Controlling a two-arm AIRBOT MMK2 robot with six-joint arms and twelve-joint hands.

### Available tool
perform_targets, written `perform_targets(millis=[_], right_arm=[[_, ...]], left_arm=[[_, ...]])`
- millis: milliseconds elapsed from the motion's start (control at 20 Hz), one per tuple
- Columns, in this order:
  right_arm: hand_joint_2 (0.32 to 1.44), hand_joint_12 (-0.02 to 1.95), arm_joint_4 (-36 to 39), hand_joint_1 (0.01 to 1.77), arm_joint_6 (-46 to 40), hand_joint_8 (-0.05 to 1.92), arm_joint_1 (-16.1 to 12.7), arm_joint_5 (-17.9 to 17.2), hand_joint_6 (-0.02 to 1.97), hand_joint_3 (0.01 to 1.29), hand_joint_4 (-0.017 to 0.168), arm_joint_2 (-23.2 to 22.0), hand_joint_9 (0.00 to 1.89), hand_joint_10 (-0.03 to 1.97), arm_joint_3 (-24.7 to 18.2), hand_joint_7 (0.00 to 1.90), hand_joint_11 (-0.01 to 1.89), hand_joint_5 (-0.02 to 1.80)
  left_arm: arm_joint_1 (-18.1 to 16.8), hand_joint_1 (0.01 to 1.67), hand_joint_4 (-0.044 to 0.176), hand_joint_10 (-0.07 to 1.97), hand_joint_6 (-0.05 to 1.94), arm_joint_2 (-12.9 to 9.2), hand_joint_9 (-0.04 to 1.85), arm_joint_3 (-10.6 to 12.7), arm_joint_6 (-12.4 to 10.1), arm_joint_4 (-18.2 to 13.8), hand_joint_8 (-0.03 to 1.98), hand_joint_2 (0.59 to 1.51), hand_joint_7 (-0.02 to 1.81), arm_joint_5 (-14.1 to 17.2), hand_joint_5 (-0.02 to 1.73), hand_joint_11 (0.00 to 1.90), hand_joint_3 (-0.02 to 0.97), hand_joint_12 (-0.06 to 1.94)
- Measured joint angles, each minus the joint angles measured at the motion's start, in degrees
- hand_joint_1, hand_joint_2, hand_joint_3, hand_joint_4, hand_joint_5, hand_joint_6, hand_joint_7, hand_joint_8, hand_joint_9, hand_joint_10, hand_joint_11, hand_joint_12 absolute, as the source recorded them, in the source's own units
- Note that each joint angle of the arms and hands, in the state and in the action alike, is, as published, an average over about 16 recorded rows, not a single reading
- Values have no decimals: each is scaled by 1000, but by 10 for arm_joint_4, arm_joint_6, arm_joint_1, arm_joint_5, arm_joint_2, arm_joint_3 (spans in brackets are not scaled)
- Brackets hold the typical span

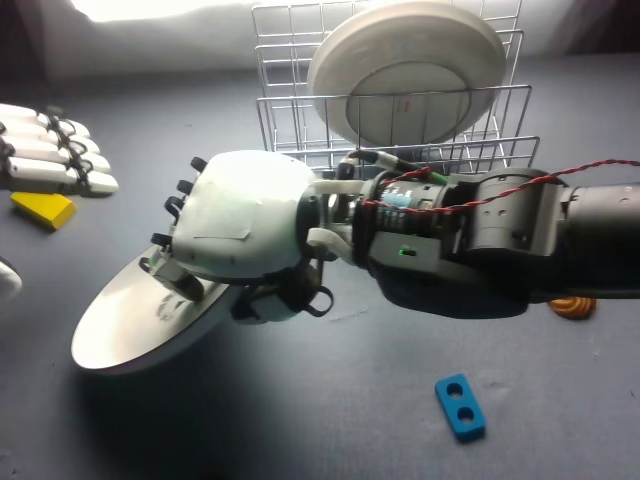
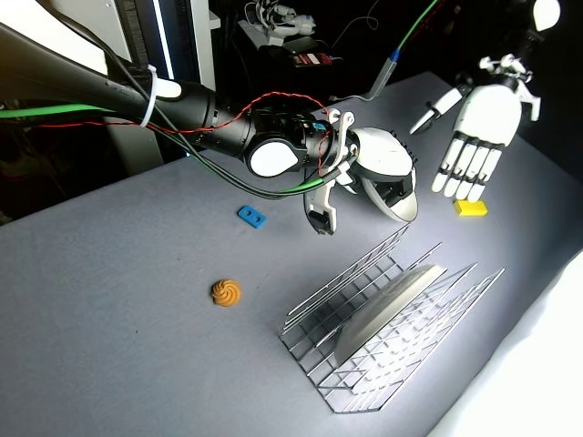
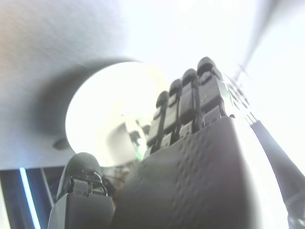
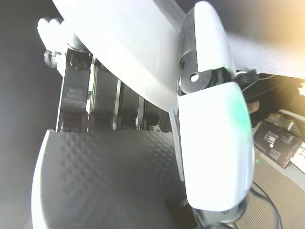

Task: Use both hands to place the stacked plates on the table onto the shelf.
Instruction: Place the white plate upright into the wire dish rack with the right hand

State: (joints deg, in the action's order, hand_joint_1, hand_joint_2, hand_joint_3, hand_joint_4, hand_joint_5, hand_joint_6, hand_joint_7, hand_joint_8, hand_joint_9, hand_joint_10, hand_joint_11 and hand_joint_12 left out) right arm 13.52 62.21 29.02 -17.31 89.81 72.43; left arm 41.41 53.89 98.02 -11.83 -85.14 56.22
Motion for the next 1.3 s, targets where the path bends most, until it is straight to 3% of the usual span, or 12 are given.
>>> perform_targets(millis=[150,350,850,1300], right_arm=[[1018,1280,0,1214,0,994,-7,4,946,11,-5,-18,979,1024,-21,913,795,777],[1019,1273,0,1230,0,974,-19,10,938,11,-4,-49,1002,931,-56,946,805,819],[1021,1292,-6,1256,-4,1017,-63,30,970,10,-4,-132,1011,870,-142,998,802,884],[1022,1315,-16,1276,-111,1018,-119,54,1000,10,-5,-188,941,1124,-165,981,793,858]], left_arm=[[-24,23,1,10,23,-3,22,6,-7,-7,1,1139,33,5,23,19,18,11],[-44,24,2,10,23,-5,21,10,-14,-19,1,1138,33,9,24,19,19,11],[-67,24,2,10,18,-6,17,1,-26,-37,1,1138,29,17,22,19,19,12],[-72,24,2,10,9,-6,17,-11,-34,-42,1,1139,28,19,22,18,18,13]])
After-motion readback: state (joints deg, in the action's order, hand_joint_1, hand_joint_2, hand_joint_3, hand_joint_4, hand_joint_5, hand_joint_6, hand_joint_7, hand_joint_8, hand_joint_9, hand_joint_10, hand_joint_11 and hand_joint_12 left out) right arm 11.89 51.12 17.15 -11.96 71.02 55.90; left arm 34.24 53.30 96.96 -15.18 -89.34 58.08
